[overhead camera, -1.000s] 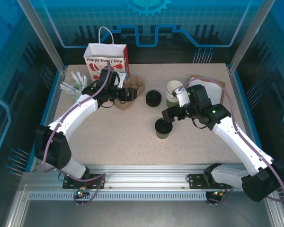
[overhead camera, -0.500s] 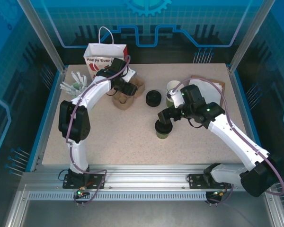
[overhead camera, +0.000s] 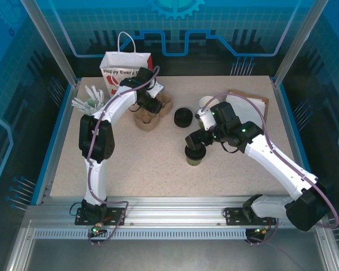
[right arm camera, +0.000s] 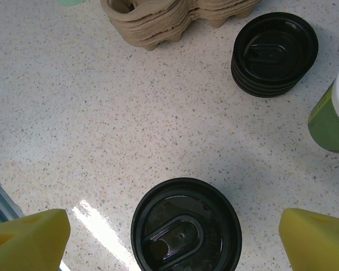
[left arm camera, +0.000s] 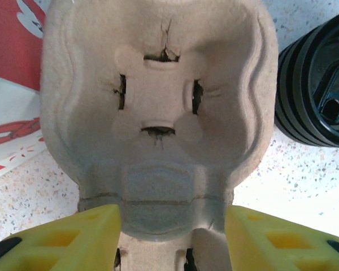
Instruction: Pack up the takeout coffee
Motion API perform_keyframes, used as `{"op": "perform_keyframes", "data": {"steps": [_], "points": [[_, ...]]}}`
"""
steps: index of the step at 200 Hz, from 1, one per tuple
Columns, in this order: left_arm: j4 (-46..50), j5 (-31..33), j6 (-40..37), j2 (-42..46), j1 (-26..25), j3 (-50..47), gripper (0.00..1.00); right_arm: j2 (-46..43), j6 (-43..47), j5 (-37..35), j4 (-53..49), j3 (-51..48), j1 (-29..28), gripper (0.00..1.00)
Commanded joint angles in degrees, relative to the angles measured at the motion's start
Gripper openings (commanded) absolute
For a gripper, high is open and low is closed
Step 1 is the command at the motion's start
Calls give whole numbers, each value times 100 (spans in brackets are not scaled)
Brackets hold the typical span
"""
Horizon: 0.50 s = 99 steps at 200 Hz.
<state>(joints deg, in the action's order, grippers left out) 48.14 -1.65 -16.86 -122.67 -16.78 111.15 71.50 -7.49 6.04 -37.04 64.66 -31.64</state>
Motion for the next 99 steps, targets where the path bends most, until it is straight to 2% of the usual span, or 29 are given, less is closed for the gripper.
{"op": "perform_keyframes", "data": {"steps": [1,99], "points": [[266,98,-125,-155,35,247,52,56,27,-46,-98,213,-113,96],[421,246,-186,-481,43,566,51,310,100,-130,-215,309,-348,96]]}}
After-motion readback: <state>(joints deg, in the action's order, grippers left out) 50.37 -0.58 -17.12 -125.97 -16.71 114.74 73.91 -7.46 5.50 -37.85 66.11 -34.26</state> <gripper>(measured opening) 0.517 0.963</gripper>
